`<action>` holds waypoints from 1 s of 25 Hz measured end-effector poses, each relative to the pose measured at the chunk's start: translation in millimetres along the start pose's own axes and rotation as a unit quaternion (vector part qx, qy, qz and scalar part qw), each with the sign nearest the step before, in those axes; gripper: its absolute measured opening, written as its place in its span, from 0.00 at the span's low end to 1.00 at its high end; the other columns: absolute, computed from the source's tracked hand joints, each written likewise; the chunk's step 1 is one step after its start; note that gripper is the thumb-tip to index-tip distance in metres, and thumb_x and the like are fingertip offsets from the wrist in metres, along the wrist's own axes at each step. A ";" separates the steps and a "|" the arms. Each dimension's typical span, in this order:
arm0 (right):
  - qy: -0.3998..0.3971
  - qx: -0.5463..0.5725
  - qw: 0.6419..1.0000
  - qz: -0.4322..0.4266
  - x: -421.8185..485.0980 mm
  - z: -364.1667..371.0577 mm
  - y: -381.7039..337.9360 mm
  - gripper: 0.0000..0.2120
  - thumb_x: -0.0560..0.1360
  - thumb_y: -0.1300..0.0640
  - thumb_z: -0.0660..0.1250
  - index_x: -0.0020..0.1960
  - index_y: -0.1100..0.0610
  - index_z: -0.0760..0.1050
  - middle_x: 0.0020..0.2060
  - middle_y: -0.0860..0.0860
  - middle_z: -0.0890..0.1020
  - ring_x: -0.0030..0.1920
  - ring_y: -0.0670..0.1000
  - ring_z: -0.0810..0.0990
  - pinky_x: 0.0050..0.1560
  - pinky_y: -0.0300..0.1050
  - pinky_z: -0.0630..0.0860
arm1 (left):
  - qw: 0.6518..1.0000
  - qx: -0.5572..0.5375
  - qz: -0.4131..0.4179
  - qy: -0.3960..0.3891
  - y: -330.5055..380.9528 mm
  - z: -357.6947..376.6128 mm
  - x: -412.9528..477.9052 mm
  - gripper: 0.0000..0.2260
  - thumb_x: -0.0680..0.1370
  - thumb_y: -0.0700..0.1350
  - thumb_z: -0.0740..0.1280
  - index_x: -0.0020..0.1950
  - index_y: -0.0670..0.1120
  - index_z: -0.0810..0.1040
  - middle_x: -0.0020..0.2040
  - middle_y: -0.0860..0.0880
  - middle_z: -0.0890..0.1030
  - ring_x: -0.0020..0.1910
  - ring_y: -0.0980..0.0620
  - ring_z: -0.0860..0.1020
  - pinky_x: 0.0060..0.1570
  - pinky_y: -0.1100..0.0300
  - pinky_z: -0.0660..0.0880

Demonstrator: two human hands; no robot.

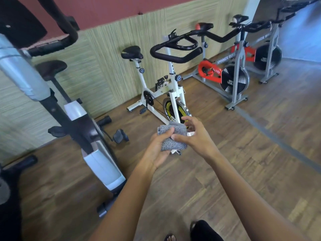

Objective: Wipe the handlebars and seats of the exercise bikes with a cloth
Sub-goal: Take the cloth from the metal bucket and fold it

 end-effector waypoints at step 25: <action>-0.137 0.205 0.969 -0.027 502.5 -54.6 -129.7 0.30 0.69 0.48 0.78 0.68 0.51 0.74 0.59 0.51 0.84 0.60 0.52 0.83 0.65 0.53 0.76 | 0.986 0.027 0.158 -0.051 295.2 89.0 454.1 0.18 0.75 0.43 0.73 0.61 0.35 0.77 0.57 0.36 0.79 0.57 0.39 0.78 0.63 0.43 0.72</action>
Point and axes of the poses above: each hand's wrist, its own x-axis towards the middle knuckle, its own z-axis out of the palm, y = z × x, the point moved 8 cm from there along x, towards the middle knuckle
